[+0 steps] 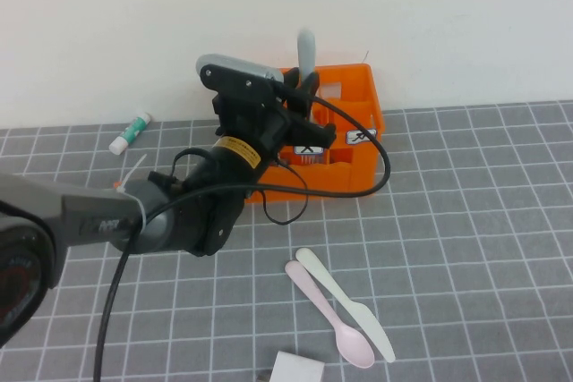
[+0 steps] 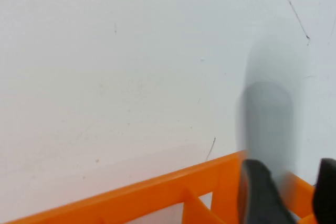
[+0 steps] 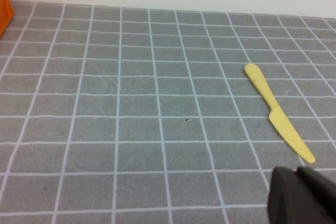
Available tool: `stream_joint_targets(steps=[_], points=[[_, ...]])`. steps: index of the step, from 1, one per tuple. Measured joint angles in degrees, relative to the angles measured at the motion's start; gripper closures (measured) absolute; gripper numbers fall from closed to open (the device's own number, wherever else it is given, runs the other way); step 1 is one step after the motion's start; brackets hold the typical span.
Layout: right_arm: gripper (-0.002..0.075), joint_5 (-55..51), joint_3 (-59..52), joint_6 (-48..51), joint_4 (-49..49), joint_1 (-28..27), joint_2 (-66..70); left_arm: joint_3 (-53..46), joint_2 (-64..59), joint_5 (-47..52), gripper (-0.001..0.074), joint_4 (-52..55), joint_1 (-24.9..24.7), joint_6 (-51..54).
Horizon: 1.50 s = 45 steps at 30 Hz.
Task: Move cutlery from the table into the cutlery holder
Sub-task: Place the fork on the box, then pick up the spoon
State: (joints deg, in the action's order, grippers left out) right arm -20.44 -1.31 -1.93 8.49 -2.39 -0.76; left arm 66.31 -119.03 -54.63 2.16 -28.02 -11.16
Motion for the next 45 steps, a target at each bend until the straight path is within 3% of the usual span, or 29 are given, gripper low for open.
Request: stream_joint_targets(steps=[5,10,12,15,17,20,33,39,45], points=[[0.0729,0.00,0.00,0.00,0.00,0.00,0.00,0.24,0.00,0.20,0.0446,0.00,0.00,2.17],[0.0729,0.00,0.00,0.00,0.00,0.00,0.00,-1.05,2.23,1.14,0.0433,0.18,-0.50,2.83],[0.0729,0.00,0.00,0.00,0.00,0.00,0.00,-3.39,5.92,1.80,0.0470,0.18,-1.17,3.81],[0.0729,0.00,0.00,0.00,0.00,0.00,0.00,-7.78,13.58,1.81,0.0620,0.86,-2.18,6.54],[0.0729,0.00,0.00,0.00,0.00,0.00,0.00,-11.08,19.33,1.81,0.0682,1.43,-2.48,7.59],[0.0729,0.00,0.00,0.00,0.00,0.00,0.00,-17.14,28.44,2.80,0.0719,1.47,-2.62,7.96],[0.0729,0.00,0.00,0.00,0.00,0.00,0.00,-33.28,58.57,32.08,0.0734,2.02,-2.62,11.16],[0.0729,0.00,0.00,0.00,0.00,0.00,0.00,-38.05,65.41,45.91,0.0735,-13.69,-2.62,12.02],[0.0729,0.00,0.00,0.00,0.00,0.00,0.00,-42.37,70.89,51.83,0.0735,-18.10,-0.33,17.18]])
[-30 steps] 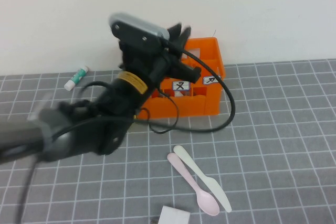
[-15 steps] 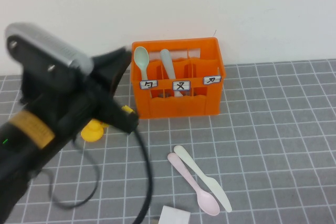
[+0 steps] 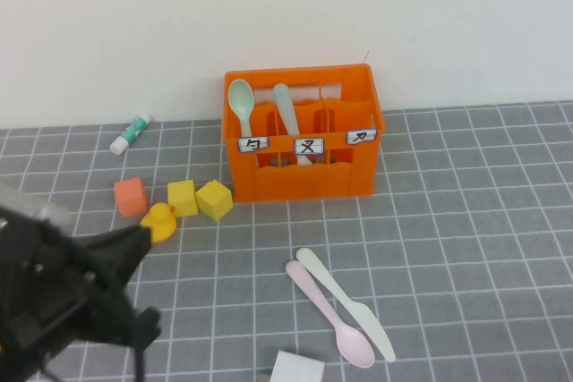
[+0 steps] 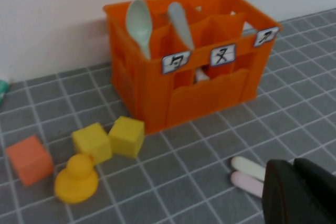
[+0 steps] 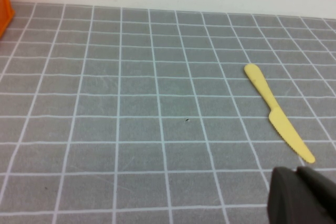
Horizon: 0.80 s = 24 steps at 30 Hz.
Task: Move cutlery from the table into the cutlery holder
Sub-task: Pick up the spoon
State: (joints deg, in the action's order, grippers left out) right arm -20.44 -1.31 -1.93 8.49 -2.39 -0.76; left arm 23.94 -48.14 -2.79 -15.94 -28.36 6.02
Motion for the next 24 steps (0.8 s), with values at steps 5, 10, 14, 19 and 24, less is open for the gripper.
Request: stream_joint_targets(steps=[5,10,14,19,24], points=[[0.0729,0.00,0.00,0.00,0.00,0.00,0.00,-4.07,6.31,1.22,0.0736,-0.26,2.76,0.03],[0.0729,0.00,0.00,0.00,0.00,0.00,0.00,-10.90,15.98,-0.31,0.0736,-0.26,5.02,0.03],[0.0729,0.00,0.00,0.00,0.00,0.00,0.00,-16.97,23.79,-0.98,0.0736,4.52,8.24,-2.69],[0.0729,0.00,0.00,0.00,0.00,0.00,0.00,-19.91,33.38,9.54,0.0736,16.93,14.90,-15.27],[0.0729,0.00,0.00,0.00,0.00,0.00,0.00,-19.91,42.60,22.64,0.0736,22.76,19.30,-20.46]])
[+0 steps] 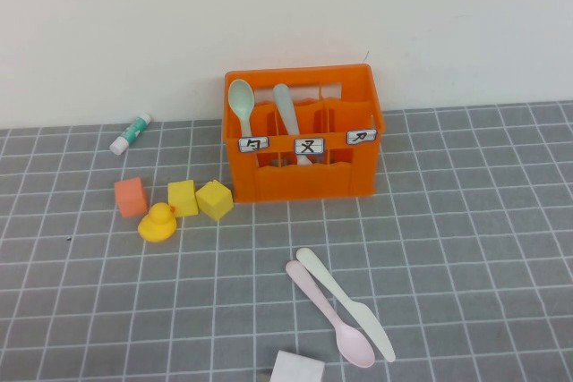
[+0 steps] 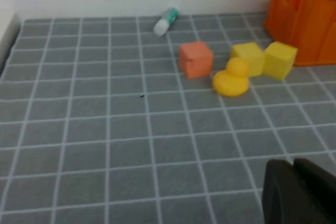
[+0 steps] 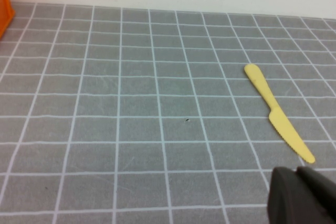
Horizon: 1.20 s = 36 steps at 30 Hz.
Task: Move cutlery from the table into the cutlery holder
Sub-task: Pick up the spoon
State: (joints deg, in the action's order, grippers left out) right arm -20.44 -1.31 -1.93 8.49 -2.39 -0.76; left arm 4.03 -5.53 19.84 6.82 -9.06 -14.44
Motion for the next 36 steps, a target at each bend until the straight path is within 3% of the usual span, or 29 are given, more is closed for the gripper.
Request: stream_joint_targets(steps=[7,15,21,28,36], points=[[0.0729,0.00,0.00,0.00,0.00,0.00,0.00,-2.24,6.10,5.79,0.0736,0.74,0.42,2.57],[0.0729,0.00,0.00,0.00,0.00,0.00,0.00,-5.14,6.32,-0.24,0.0736,-3.74,0.42,3.06],[0.0729,0.00,0.00,0.00,0.00,0.00,0.00,-5.14,6.32,-0.50,0.0736,-11.48,0.42,3.15],[0.0729,0.00,0.00,0.00,0.00,0.00,0.00,-5.14,6.32,-0.50,0.0736,-12.77,0.53,3.15],[0.0729,0.00,0.00,0.00,0.00,0.00,0.00,-5.14,6.32,-0.50,0.0736,-13.82,5.85,3.15]])
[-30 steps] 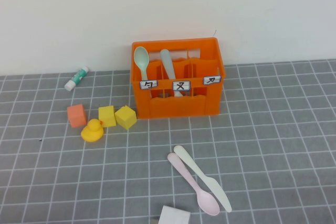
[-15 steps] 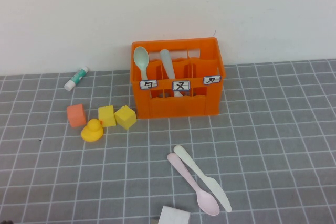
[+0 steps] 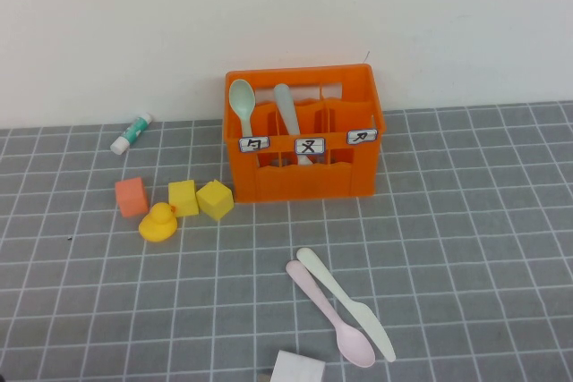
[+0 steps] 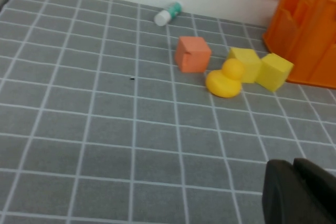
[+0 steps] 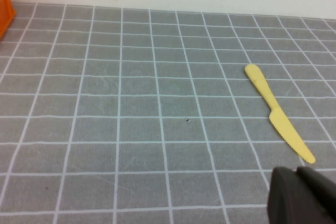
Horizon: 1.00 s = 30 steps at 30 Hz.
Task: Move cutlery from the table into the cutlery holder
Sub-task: Pick up the spoon
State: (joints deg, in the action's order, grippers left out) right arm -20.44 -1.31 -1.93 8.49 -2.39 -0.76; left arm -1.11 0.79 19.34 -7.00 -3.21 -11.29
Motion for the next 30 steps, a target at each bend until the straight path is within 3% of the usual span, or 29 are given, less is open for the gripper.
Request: stream_joint_targets(steps=[7,15,22,30], points=[[0.0729,0.00,0.10,-0.67,-2.39,0.00,0.00,0.00,0.00,0.00,0.0736,1.33,2.14,0.00],[0.0729,-0.75,-0.13,-14.47,-34.12,0.00,0.00,0.00,0.00,0.00,0.0736,1.57,2.14,0.00],[0.0729,-0.21,-0.26,-13.93,-35.91,0.00,0.00,0.00,0.00,0.10,0.0736,1.70,2.14,0.00],[0.0729,9.41,-0.26,-11.81,-34.27,0.11,0.00,0.00,0.00,0.10,0.0736,1.70,2.14,0.00]])
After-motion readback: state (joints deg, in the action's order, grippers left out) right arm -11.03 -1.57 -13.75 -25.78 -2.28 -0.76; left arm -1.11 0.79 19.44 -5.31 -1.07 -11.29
